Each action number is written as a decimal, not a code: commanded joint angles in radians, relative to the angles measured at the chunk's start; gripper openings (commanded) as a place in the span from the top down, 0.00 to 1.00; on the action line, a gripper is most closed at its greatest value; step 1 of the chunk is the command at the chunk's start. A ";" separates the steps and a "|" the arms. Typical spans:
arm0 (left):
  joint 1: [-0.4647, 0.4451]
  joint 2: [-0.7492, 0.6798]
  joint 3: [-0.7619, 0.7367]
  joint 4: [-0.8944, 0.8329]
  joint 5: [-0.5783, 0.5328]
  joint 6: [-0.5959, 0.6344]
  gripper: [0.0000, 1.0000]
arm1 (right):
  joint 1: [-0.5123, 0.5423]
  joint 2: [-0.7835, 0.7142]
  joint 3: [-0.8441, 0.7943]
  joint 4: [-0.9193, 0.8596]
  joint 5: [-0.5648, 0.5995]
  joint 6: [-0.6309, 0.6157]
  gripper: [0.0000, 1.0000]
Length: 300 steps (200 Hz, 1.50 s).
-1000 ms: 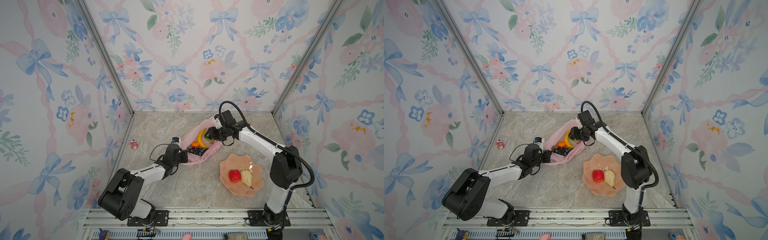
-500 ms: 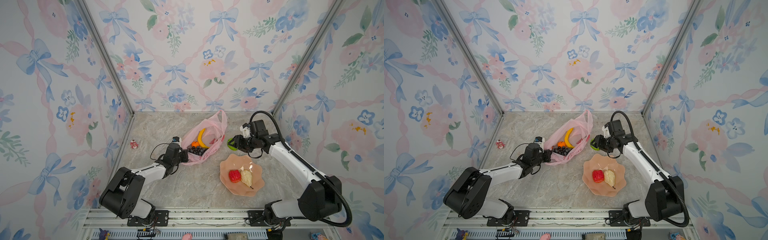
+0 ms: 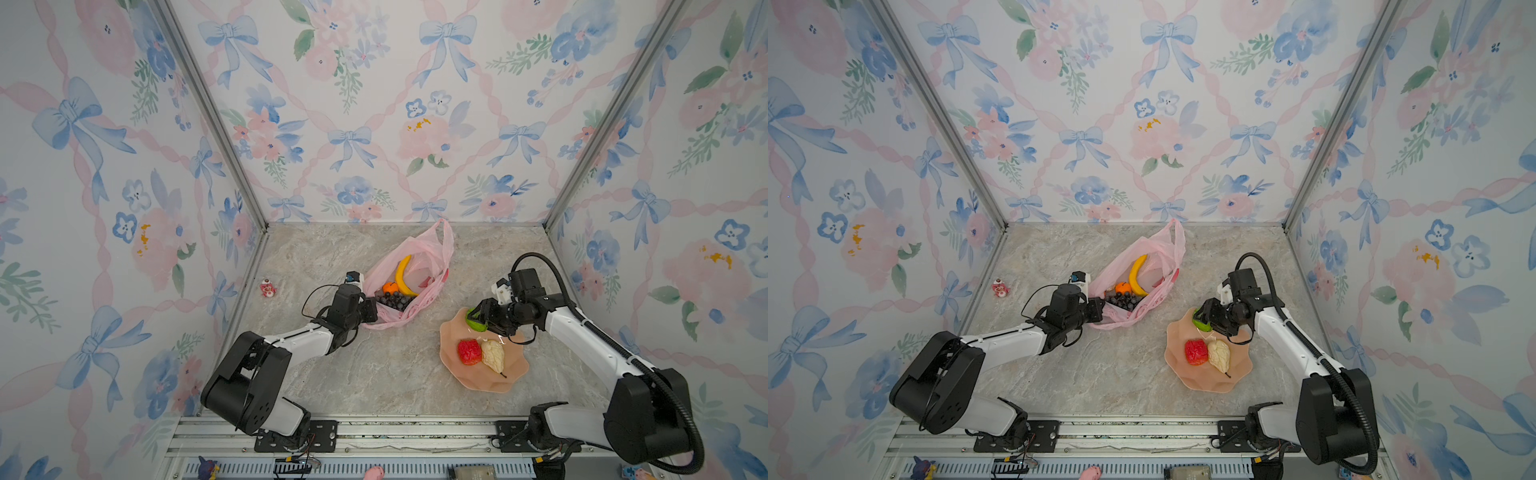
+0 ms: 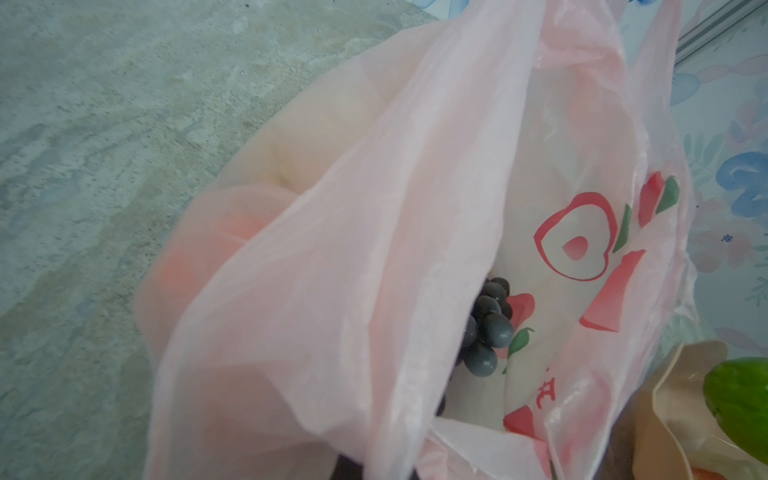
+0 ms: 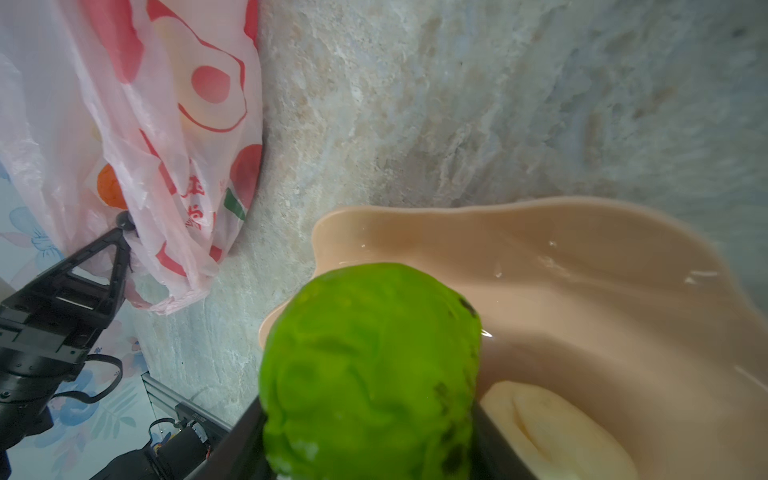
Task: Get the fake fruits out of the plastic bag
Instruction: 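Lift the green apple out and carry it to the peach bowl, then lower the green apple into the bowl and open the right gripper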
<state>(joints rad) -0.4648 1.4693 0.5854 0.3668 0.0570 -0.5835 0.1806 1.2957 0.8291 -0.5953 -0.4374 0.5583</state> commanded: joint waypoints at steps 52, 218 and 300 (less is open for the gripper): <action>-0.005 0.012 0.034 -0.021 0.010 0.004 1.00 | -0.023 0.033 -0.084 0.151 -0.032 0.023 0.47; -0.005 0.009 0.032 -0.028 -0.002 0.007 1.00 | -0.012 -0.047 -0.039 -0.010 0.116 -0.003 0.21; -0.005 0.010 0.033 -0.028 -0.001 0.008 1.00 | 0.192 0.005 0.141 -0.076 0.278 -0.018 0.28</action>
<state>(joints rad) -0.4648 1.4700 0.6098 0.3416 0.0597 -0.5831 0.3386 1.2526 0.9356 -0.6395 -0.2104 0.5491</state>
